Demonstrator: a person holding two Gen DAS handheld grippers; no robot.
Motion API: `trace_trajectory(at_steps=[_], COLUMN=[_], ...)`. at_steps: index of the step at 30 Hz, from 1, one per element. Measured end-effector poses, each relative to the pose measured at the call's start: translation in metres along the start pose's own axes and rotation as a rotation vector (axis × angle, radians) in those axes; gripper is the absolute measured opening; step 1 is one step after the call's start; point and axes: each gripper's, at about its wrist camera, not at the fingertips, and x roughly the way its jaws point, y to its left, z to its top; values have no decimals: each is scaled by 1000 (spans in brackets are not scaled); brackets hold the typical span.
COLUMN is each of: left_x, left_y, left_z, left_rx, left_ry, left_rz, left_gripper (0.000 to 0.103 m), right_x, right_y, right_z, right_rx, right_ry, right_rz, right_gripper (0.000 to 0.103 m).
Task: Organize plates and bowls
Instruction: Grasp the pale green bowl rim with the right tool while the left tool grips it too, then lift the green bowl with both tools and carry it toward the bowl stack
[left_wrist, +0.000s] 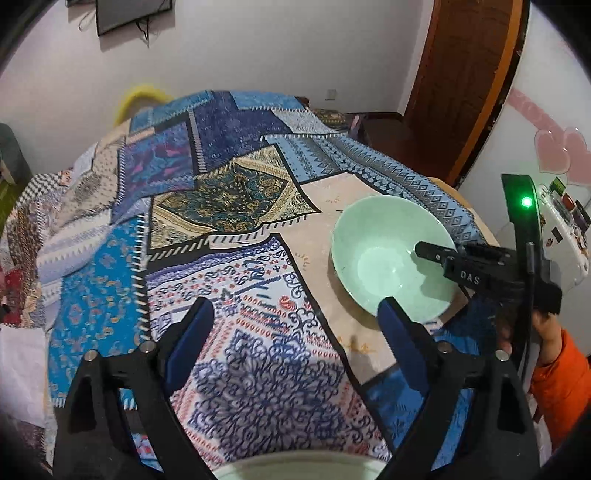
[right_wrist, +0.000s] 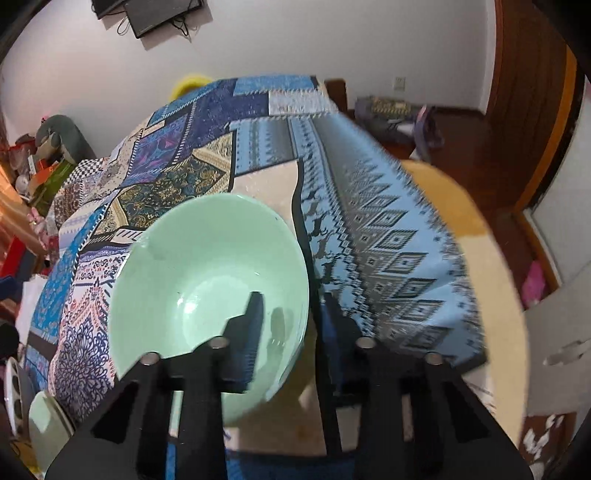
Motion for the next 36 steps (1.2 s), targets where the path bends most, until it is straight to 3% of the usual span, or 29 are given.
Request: trace_trajectory(at_steps=[2, 10, 13, 16, 20, 23, 25, 36], left_x=[13, 47, 60, 72, 79, 82, 82, 64], left_y=[-3, -19, -22, -21, -22, -22, -24, -20], left_z=[5, 7, 6, 3, -5, -8, -8, -15], left_rx=[6, 26, 24, 2, 20, 17, 32, 1], left_ry=[30, 123, 191, 254, 290, 309, 308, 269], left_rz=[-8, -64, -93, -109, -72, -100, -111, -97], left_gripper=[80, 49, 36, 34, 30, 22, 15, 14], right_x=[4, -4, -11, -13, -12, -8, -8, -17], right_y=[-1, 12, 16, 20, 23, 24, 24, 34], right_z=[-2, -20, -29, -35, -39, -37, -36, -39], right_rx=[8, -76, -84, -102, -100, -93, -88, -74], right_ry=[14, 39, 55, 62, 79, 82, 78, 61], right_rz=[40, 71, 111, 132, 160, 166, 168, 163], right_gripper=[12, 14, 14, 14, 14, 14, 14, 14])
